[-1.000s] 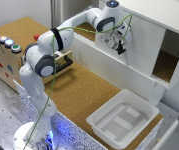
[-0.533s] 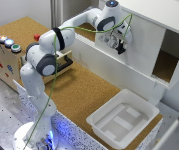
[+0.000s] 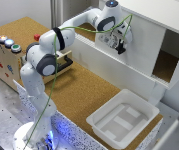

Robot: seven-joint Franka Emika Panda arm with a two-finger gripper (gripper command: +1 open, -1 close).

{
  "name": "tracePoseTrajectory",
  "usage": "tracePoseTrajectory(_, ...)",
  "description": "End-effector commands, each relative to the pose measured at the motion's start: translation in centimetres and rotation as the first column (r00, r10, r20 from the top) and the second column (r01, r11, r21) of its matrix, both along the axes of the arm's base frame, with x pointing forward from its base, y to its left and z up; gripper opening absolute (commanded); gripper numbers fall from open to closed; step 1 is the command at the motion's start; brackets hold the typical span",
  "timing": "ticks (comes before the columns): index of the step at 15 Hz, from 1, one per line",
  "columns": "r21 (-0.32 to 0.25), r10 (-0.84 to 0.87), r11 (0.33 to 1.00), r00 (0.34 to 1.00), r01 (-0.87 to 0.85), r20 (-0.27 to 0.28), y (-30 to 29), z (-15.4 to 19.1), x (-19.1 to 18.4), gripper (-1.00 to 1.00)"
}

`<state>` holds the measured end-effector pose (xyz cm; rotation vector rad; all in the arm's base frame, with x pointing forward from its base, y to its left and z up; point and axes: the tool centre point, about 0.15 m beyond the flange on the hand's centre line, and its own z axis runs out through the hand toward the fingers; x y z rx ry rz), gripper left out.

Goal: Push the sliding door to the left

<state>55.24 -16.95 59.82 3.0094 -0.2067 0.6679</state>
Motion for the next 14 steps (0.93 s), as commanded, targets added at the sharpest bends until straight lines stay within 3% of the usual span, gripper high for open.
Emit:
tracePoseTrajectory(1, -0.094, -0.069, 0.993, 0.997, 0.071, 0.022, 1.2, -0.7, 1.4, -1.00)
tracePoseTrajectory(3, -0.124, -0.088, 0.988, 0.995, 0.092, 0.035, 1.4, -0.8, 1.4, -1.00)
tracePoseTrajectory(14, -0.098, -0.102, 0.990, 0.994, 0.104, 0.033, 4.1, -2.1, 1.7, -1.00)
